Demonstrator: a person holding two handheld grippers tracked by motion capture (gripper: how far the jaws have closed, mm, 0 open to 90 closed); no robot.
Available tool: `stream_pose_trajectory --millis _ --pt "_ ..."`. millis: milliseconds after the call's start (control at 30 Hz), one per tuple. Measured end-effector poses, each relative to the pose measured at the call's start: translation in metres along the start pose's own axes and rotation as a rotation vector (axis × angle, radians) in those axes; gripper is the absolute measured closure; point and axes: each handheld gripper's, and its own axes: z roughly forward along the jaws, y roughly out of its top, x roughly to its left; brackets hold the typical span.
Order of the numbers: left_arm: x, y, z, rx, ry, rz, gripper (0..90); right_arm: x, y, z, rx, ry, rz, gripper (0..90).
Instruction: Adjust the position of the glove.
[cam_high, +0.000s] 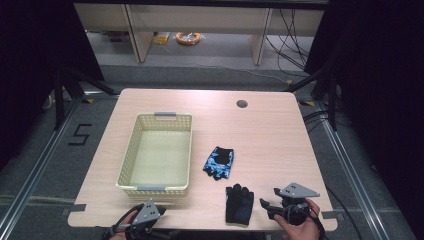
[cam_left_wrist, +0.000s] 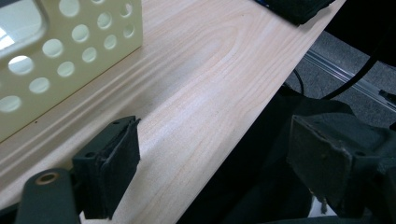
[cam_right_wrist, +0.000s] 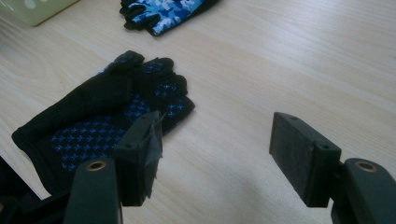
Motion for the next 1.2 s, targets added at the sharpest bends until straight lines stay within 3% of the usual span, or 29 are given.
stream_pose_trajectory --millis 33,100,133,167,200,233,267,367,400,467,500,567,633,667,700,900,967,1000,1033,1167,1200 --pt "-0.002 0.000 0.001 -0.019 -0.009 -0.026 16.6 -0.002 0.000 0.000 -0.006 -0.002 -0.022 36.3" --pt "-0.002 0.000 0.000 -0.012 -0.014 -0.023 16.5 -0.005 0.001 0.001 -0.014 0.031 -0.051 36.9" --pt "-0.003 0.000 0.000 -0.010 -0.013 -0.028 16.5 -0.004 0.001 0.000 -0.019 0.035 -0.029 37.2" --pt "-0.002 0.000 0.000 -0.012 -0.012 -0.001 16.5 -0.005 0.002 0.000 -0.015 0.035 -0.048 38.3" --pt "-0.001 0.000 0.000 -0.008 -0.010 0.003 16.4 -0.003 0.002 -0.001 -0.019 0.028 -0.033 38.9" --pt "-0.002 0.000 0.000 -0.011 -0.010 0.001 16.3 -0.003 0.002 -0.001 -0.020 0.033 -0.043 39.0" --pt "-0.004 0.000 0.002 -0.028 -0.019 -0.031 16.2 0.000 0.002 -0.001 -0.025 0.026 -0.018 39.6" --pt "-0.005 0.001 0.001 -0.053 -0.046 -0.041 15.8 -0.002 0.004 0.000 -0.026 0.047 -0.076 40.2" --pt "-0.006 0.002 0.000 -0.051 -0.064 -0.020 15.7 -0.001 0.005 0.000 -0.026 0.056 -0.070 40.3" --pt "-0.011 0.004 0.003 -0.077 -0.069 -0.030 15.7 0.002 0.005 0.000 -0.034 0.048 -0.060 41.6" --pt "-0.012 0.005 0.004 -0.072 -0.066 -0.012 15.7 0.002 0.006 0.000 -0.056 0.036 -0.079 41.8" --pt "-0.016 0.007 0.009 -0.088 -0.082 -0.010 15.7 0.002 0.008 0.000 -0.052 0.053 -0.074 42.3" --pt "-0.021 0.009 0.013 -0.070 -0.088 -0.008 16.0 0.002 0.011 0.001 -0.059 0.061 -0.073 43.1" --pt "-0.024 0.011 0.017 -0.076 -0.107 -0.025 16.6 0.002 0.013 0.001 -0.057 0.061 -0.085 43.6" --pt "-0.026 0.012 0.020 -0.055 -0.102 -0.014 18.1 0.002 0.015 0.001 -0.064 0.054 -0.097 44.9" --pt "-0.041 0.031 0.039 -0.052 -0.116 0.040 25.4 0.004 0.028 0.008 -0.064 0.067 -0.145 50.9" --pt "-0.043 0.037 0.045 -0.049 -0.107 0.101 35.6 0.004 0.032 0.012 -0.062 0.075 -0.176 52.2" --pt "-0.046 0.041 0.050 -0.054 -0.108 0.091 38.6 0.006 0.032 0.015 -0.059 0.078 -0.166 52.3" --pt "-0.047 0.043 0.052 -0.060 -0.113 0.089 38.4 0.005 0.034 0.017 -0.054 0.077 -0.185 52.6" --pt "-0.050 0.053 0.062 -0.051 -0.114 0.118 37.1 0.002 0.037 0.023 -0.039 0.086 -0.208 56.2" --pt "-0.053 0.055 0.066 -0.058 -0.118 0.094 36.8 0.001 0.039 0.029 -0.031 0.103 -0.201 57.3"
